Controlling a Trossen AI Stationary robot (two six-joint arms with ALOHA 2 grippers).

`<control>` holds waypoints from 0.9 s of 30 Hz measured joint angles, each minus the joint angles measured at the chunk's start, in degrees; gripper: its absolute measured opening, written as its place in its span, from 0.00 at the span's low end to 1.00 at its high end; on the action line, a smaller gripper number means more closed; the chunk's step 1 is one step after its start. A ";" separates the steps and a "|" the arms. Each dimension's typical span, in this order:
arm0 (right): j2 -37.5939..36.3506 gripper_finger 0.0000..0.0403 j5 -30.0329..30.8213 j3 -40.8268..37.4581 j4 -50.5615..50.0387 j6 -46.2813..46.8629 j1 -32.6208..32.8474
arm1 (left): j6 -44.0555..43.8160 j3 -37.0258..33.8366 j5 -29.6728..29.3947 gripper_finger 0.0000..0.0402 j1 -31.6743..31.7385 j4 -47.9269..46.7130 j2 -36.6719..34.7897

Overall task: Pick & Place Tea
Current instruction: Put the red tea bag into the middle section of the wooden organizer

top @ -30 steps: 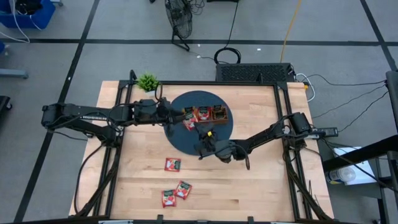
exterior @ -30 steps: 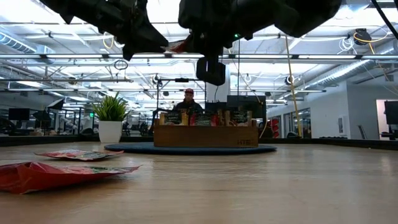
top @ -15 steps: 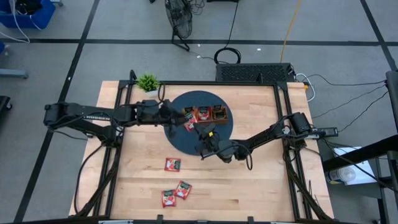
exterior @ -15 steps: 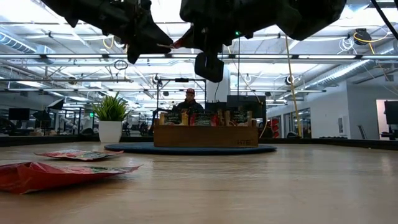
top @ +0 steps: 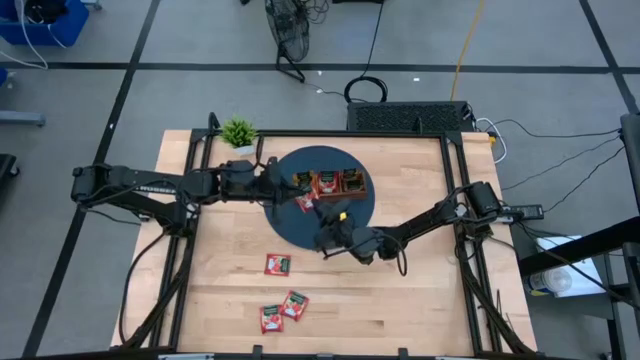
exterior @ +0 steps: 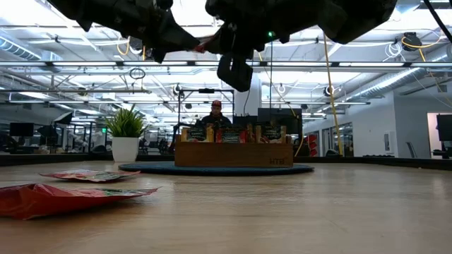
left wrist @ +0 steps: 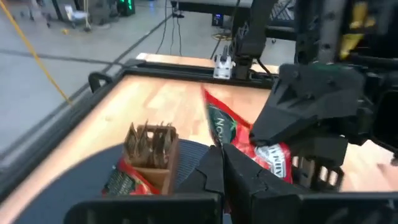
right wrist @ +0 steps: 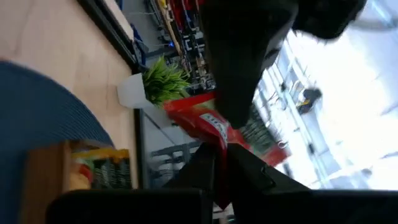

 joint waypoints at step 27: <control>-50.43 0.06 -22.18 -44.78 -19.53 73.68 0.95 | 20.36 23.13 -4.25 0.00 5.50 -22.27 24.63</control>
